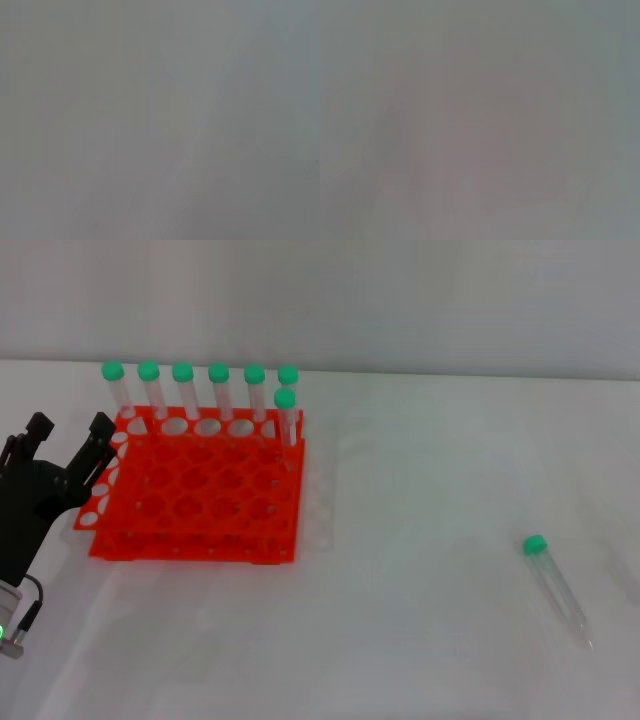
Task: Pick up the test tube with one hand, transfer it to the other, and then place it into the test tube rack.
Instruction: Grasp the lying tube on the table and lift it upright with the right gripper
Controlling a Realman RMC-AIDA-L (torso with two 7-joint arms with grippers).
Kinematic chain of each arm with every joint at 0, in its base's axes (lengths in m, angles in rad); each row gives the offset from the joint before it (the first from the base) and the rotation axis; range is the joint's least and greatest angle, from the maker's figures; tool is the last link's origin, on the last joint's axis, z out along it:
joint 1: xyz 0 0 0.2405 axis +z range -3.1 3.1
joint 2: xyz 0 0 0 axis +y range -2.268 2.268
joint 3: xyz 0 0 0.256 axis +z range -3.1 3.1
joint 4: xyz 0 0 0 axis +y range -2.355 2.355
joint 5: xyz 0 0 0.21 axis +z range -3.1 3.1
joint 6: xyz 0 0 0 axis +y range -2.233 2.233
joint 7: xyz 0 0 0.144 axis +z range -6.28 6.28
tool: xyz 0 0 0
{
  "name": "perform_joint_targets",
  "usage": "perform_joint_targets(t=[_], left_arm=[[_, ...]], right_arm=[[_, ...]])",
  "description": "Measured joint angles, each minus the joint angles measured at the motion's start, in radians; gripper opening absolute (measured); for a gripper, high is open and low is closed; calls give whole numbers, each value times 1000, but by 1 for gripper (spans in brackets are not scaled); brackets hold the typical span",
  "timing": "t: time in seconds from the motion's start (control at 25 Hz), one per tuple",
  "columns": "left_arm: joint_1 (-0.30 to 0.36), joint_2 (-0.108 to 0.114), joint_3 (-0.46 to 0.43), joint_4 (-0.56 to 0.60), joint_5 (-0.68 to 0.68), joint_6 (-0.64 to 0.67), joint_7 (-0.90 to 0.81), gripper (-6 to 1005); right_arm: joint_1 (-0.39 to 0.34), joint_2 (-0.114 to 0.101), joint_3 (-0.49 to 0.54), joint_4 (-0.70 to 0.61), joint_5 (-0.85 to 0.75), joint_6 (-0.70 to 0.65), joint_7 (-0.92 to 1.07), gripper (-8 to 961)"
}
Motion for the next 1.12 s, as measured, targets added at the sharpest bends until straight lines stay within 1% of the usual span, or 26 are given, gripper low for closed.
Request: perform_joint_targets(t=[0.24,0.44,0.56,0.6,0.64,0.68,0.76,0.88,0.92,0.96,1.0,1.12], left_arm=[[1,0,-1,5,-1,0,0,872],[2,0,-1,0,-3,0,1,869],[1,0,-1,0,-3,0,2,867],[1,0,-1,0,-3,0,2,867],[1,0,-1,0,-3,0,2,866],[1,0,0,-1,-3,0,2,866],[1,0,0,-2,-2,-1,2,865],[1,0,0,-4,3,-3,-1,863],[1,0,0,-4,4,-3,-2,863],[1,0,0,-4,5,-3,-3,862],[1,0,0,-5,5,-2,-4,862],[1,-1,0,-14,6,-2,-5,860]], right_arm=[[-5,-4,0,-15,-30,8,29,838],[-14,-1,3,-99,-109,1,105,838],[-37,5,6,-227,-175,-29,215,838],[-45,6,6,-288,-214,-48,277,838],[-49,5,7,-334,-243,-63,328,838],[-55,3,8,-412,-301,-83,414,838],[-53,-4,10,-518,-400,-104,547,838],[-40,-14,11,-670,-544,-119,747,838],[-40,-14,11,-670,-544,-119,747,838],[-34,-15,11,-710,-586,-119,801,838],[-17,-15,7,-806,-690,-116,906,837],[18,-3,1,-942,-882,-80,1066,837]])
